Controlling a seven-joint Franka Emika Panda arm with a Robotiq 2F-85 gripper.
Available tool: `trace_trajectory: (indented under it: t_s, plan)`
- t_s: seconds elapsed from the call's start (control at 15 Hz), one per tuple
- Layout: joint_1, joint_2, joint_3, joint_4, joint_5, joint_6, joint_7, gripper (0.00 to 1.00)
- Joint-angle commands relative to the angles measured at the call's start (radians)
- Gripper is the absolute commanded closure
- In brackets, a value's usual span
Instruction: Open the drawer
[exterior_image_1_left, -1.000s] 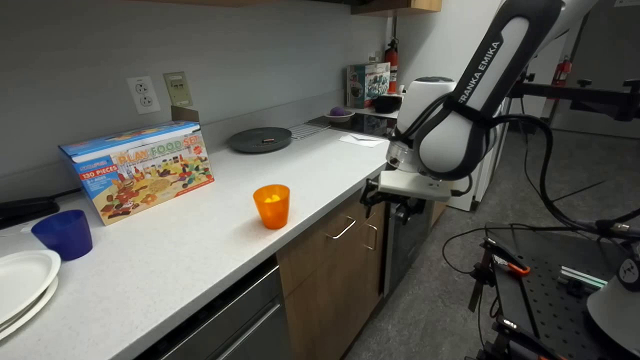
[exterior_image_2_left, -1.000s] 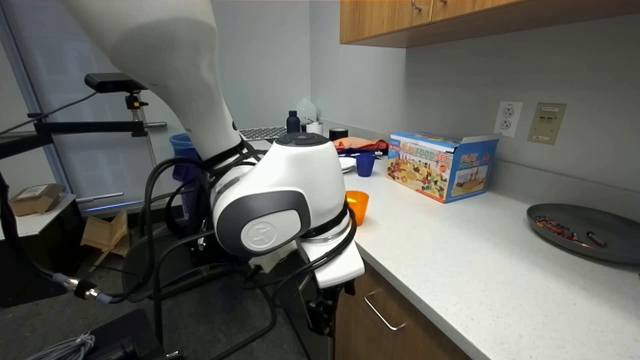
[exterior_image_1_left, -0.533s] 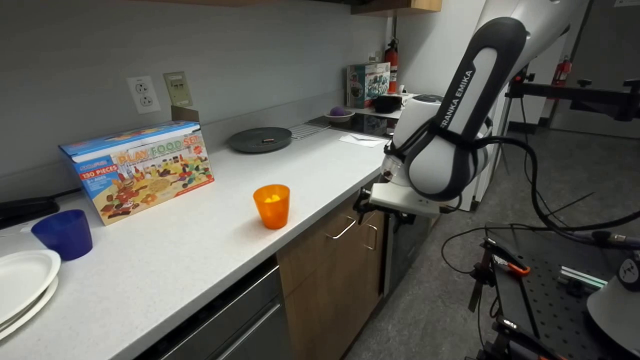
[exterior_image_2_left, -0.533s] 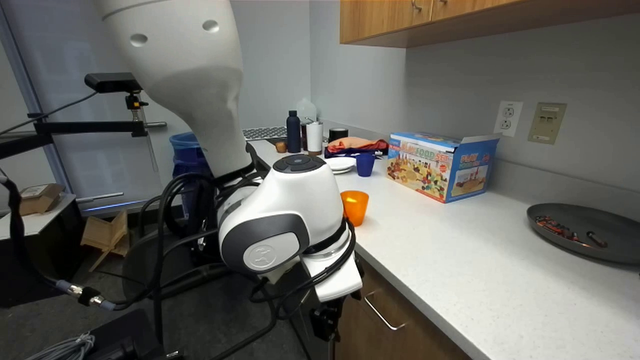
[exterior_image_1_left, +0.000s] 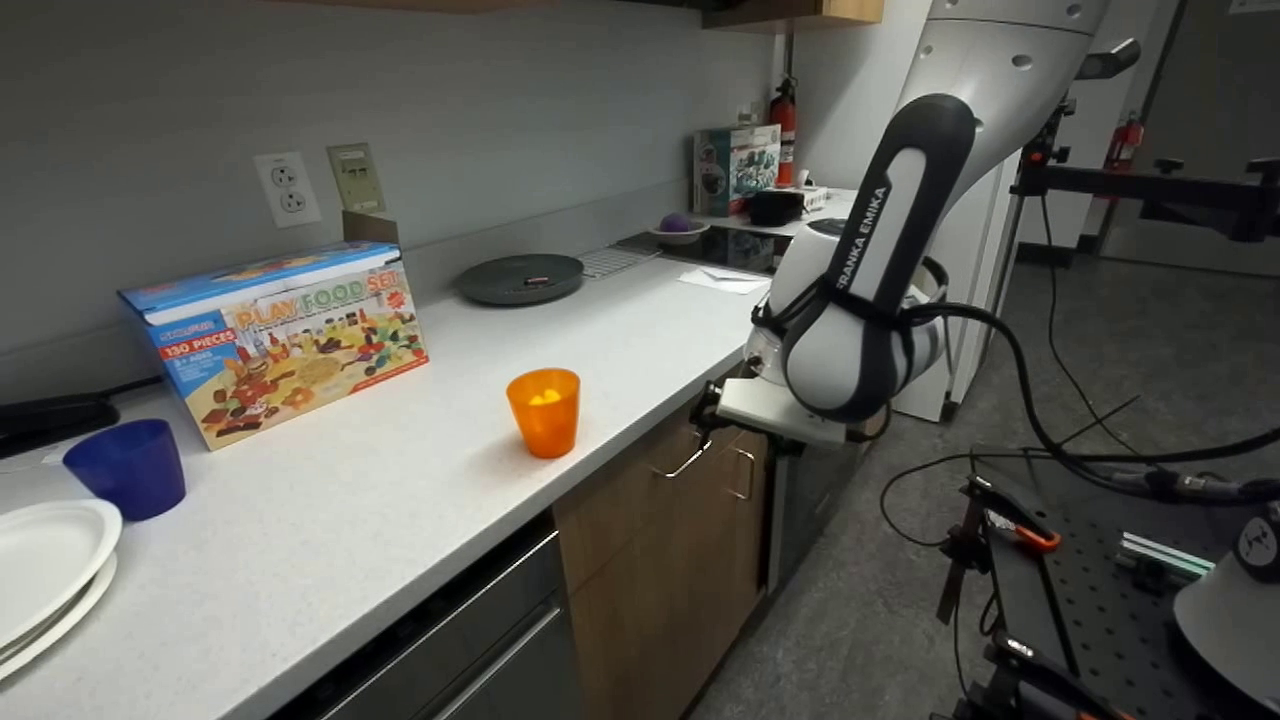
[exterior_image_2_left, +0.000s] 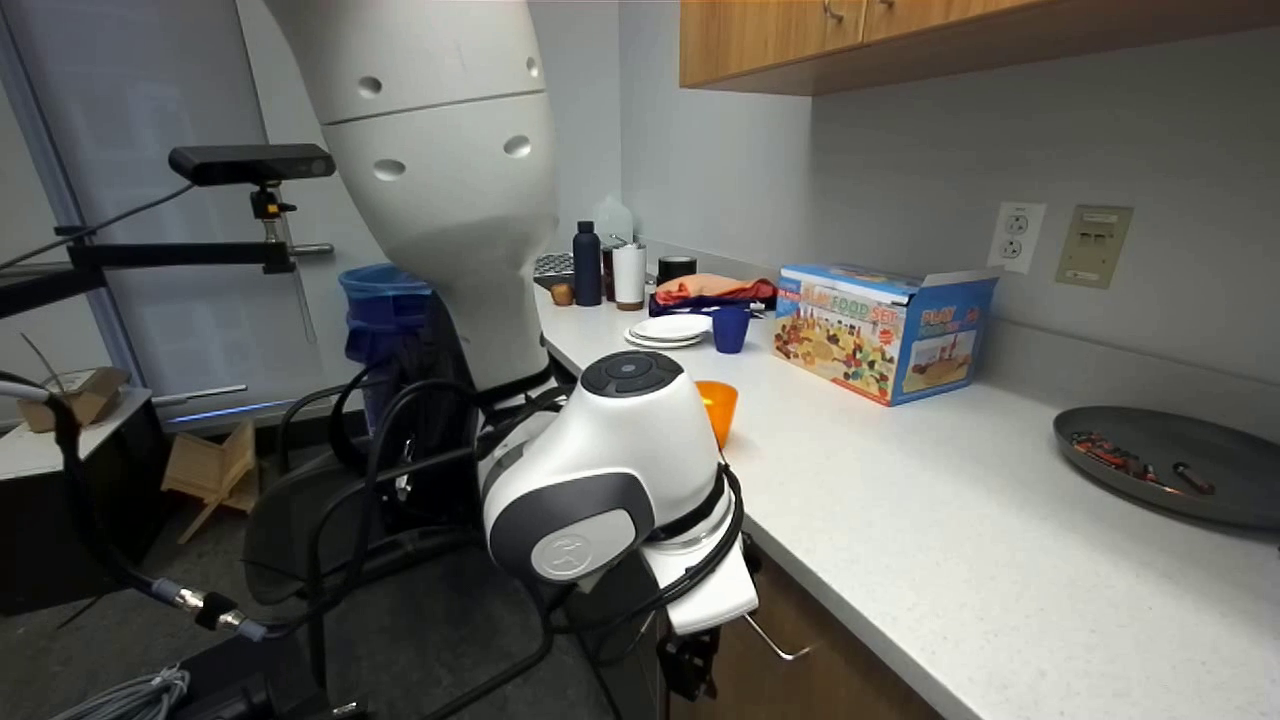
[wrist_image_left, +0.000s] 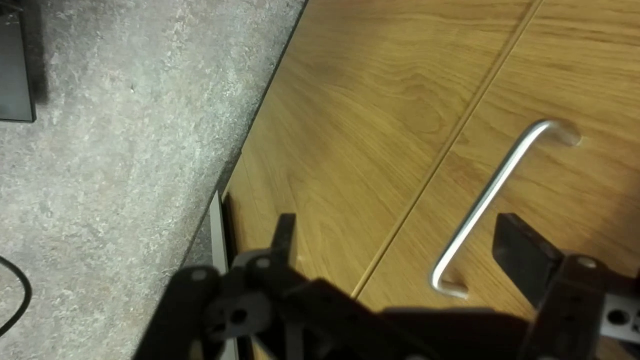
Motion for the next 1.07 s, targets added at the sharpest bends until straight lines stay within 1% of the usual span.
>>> trace_trajectory:
  t_s: [0.0, 0.07, 0.13, 0.2, 0.6, 0.87, 1.0]
  plan:
    - [-0.082, 0.077, 0.05, 0.083, -0.008, 0.032, 0.013, 0.0]
    - [-0.099, 0.091, 0.058, 0.098, -0.011, 0.034, 0.01, 0.0]
    - [-0.11, 0.103, 0.072, 0.115, 0.036, 0.026, -0.032, 0.0]
    - [-0.13, 0.119, 0.082, 0.124, 0.036, 0.028, -0.037, 0.0]
    - [-0.143, 0.19, 0.104, 0.17, 0.062, 0.03, -0.036, 0.0]
    - [-0.166, 0.173, 0.14, 0.144, 0.082, 0.01, -0.018, 0.0]
    - [-0.192, 0.152, 0.173, 0.113, 0.091, -0.009, -0.016, 0.0]
